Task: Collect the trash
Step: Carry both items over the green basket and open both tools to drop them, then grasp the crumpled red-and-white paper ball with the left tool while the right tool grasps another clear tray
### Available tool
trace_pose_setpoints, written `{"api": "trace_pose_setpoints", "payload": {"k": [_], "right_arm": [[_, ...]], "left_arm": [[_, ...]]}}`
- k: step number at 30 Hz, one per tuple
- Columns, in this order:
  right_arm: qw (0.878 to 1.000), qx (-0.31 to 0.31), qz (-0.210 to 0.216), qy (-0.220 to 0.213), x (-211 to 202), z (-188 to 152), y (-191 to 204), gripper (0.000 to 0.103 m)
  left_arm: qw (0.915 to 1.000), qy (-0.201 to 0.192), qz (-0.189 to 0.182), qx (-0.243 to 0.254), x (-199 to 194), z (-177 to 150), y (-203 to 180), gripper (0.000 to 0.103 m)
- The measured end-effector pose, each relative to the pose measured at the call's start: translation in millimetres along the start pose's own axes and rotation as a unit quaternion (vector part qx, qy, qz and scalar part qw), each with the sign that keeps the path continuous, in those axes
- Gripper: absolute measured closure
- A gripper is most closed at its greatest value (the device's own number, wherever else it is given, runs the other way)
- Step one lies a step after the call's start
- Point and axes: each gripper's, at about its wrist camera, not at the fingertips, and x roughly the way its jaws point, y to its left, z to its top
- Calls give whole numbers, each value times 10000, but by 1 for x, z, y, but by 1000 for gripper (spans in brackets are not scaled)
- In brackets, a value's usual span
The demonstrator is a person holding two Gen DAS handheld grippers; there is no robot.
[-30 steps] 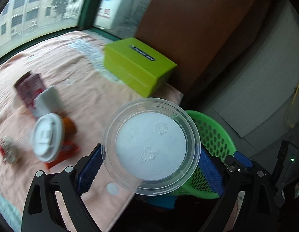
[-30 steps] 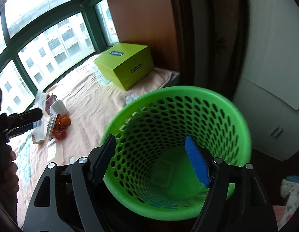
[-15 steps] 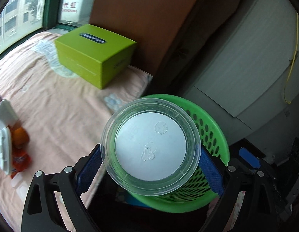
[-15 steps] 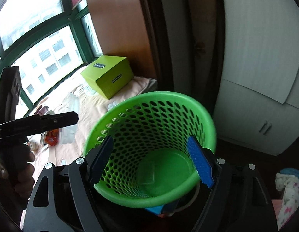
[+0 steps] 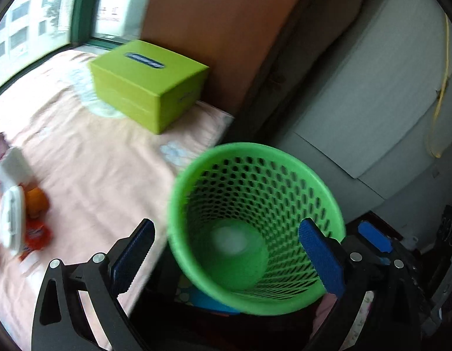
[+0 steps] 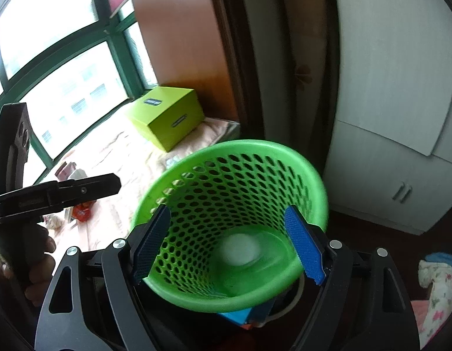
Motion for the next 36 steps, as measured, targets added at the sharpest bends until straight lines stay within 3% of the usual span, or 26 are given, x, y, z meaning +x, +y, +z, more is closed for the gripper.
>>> {"api": "trace_pose_setpoints", "payload": {"k": [8, 16, 27, 31, 36], "right_arm": [[9981, -398, 453, 105, 14, 5, 49, 22], [9925, -810, 886, 228, 29, 6, 100, 18], [9821, -1203, 1349, 534, 54, -1, 157, 18], [9785, -1338, 1431, 638, 62, -6, 172, 18], [9742, -1444, 1520, 839, 76, -13, 190, 18]], "left_arm": [[9946, -313, 901, -418, -39, -14, 57, 7], [9765, -547, 1840, -979, -75, -34, 123, 7], [9511, -622, 2483, -1728, -108, -64, 216, 7], [9471, -529, 2609, -1794, -109, -71, 246, 8], [9479, -416, 2603, -1791, -100, -71, 275, 8]]}}
